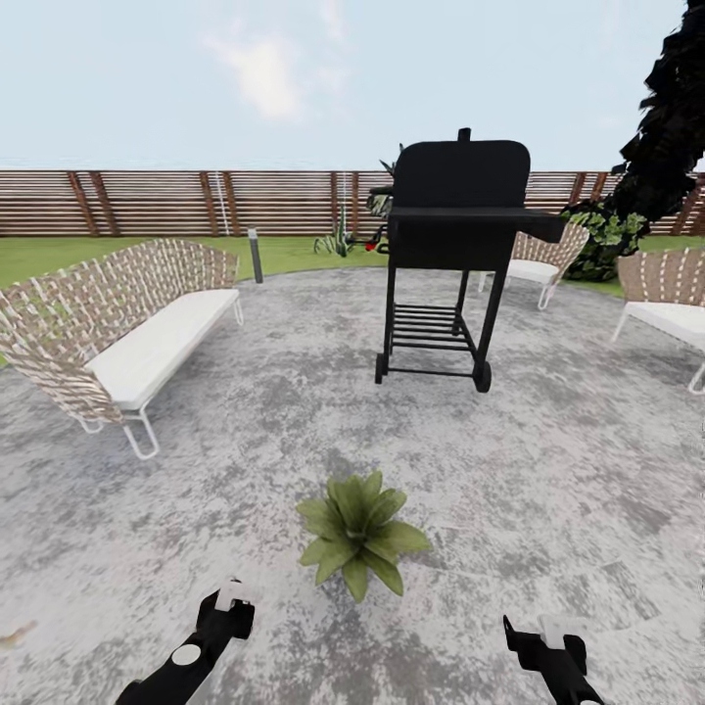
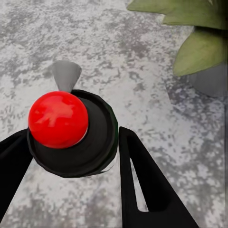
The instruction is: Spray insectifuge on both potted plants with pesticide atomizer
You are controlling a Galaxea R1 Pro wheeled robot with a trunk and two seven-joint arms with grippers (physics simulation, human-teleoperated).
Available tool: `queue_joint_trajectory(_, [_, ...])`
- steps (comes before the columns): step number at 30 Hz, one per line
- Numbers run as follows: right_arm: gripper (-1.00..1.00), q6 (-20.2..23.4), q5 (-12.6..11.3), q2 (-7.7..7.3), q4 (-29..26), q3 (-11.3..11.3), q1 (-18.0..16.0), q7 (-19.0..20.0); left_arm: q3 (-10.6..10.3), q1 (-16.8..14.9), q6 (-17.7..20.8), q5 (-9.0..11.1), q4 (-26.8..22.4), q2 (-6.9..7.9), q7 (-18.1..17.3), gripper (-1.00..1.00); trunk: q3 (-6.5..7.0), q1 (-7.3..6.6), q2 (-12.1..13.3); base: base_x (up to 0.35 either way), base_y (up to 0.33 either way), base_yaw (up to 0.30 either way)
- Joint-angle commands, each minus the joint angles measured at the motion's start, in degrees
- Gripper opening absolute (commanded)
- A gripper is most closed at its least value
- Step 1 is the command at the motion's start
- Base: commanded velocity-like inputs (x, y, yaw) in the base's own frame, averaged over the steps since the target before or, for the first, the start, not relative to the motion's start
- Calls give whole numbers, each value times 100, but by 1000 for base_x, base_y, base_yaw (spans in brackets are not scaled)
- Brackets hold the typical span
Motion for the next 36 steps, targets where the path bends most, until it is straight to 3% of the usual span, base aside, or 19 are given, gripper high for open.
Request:
queue_joint_trajectory(1, [100,-18,44,3,5,-16,-4,-2,-14,-3,-18,-17,2,3,-2,-100,-2,0,-2,39,6,-124])
queue_joint_trajectory(18, [100,-8,79,-20,-17,4,-4,53,-78,-29,-15,-65,-46,63,-122,-100,0,0,-2,54,10,-6])
queue_joint_trajectory(20, [100,-8,119,-41,-41,49,-4,64,-97,-59,12,-139,-79,84,-511,-100,0,0,-2,0,0,0])
queue_joint_trajectory(23, [100,-9,375,-78,-160,238,-1,113,-127,-94,47,-397,-147,180,-1291,-100,0,0,-2,0,0,0])
queue_joint_trajectory(25, [100,5,790,-127,-337,397,-2,373,-136,-143,77,-667,-340,376,-1950,-100,0,0,-2,0,0,0])
queue_joint_trajectory(26, [100,7,916,-136,-381,424,-4,488,-138,-153,93,-730,-400,432,-2108,-100,0,0,-2,0,0,0])
queue_joint_trajectory(28, [100,17,1440,-162,-543,486,-29,1128,-138,-187,199,-918,-645,630,-2729,-100,0,0,-2,0,0,0])
queue_joint_trajectory(29, [100,19,1565,-168,-579,494,-41,1322,-137,-195,238,-947,-704,675,-2883,-100,0,0,-2,0,0,0])
queue_joint_trajectory(32, [100,24,2177,-187,-710,520,-201,2501,-144,-243,531,-1074,-1081,942,-3831,-100,0,0,-2,0,0,0])
queue_joint_trajectory(36, [100,26,2570,-205,-738,527,-571,3413,-146,-409,836,-1344,-1440,1114,-4881,-100,0,0,-2,0,0,0])
